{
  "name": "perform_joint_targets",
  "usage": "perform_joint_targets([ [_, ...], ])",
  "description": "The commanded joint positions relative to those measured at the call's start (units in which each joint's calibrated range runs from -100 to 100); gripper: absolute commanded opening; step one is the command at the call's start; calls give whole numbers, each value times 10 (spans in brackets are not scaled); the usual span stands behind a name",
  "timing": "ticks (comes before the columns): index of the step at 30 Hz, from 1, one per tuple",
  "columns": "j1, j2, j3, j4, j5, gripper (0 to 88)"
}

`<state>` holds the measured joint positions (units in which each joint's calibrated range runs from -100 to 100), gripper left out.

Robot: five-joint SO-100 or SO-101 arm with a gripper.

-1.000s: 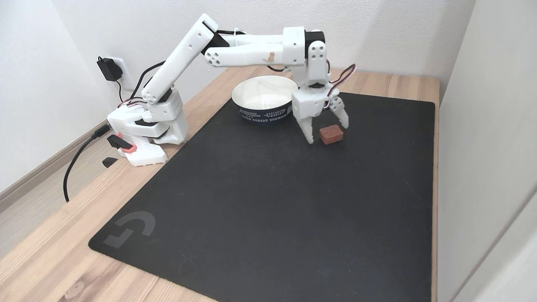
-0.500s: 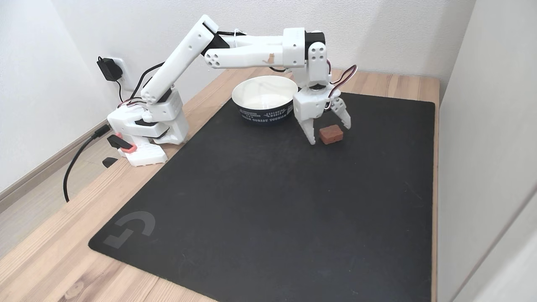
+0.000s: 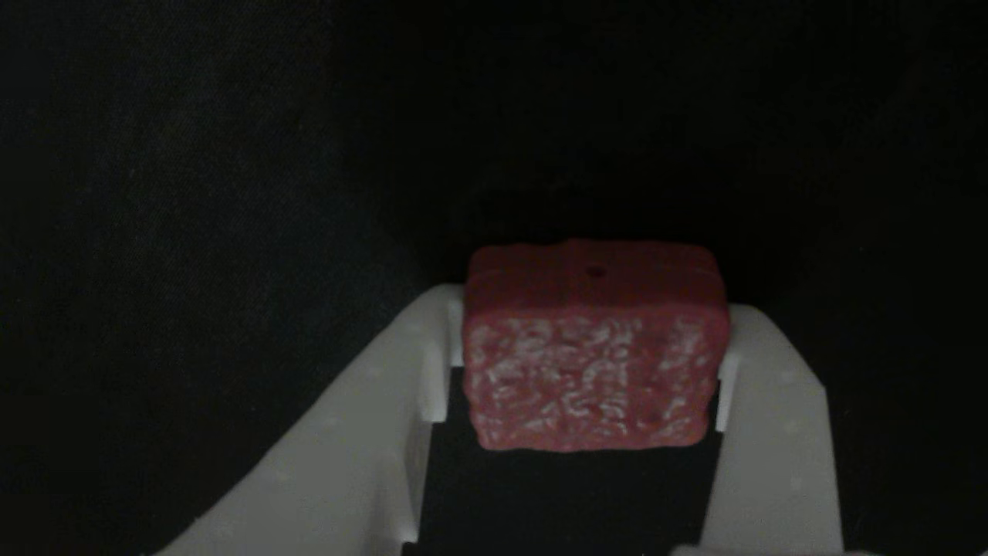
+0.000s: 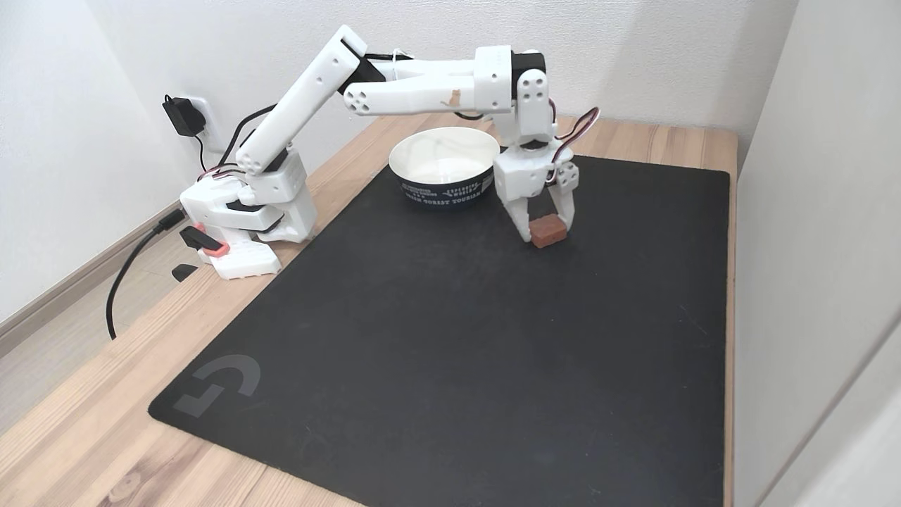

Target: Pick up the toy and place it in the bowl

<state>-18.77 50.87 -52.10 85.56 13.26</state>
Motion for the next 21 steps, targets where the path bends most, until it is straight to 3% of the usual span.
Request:
perform_joint_targets([
  [1, -1, 2, 0, -7, -3, 24],
  [15, -57, -168, -39, 2, -5, 23],
  [21, -67, -271, 61, 2, -57, 23],
])
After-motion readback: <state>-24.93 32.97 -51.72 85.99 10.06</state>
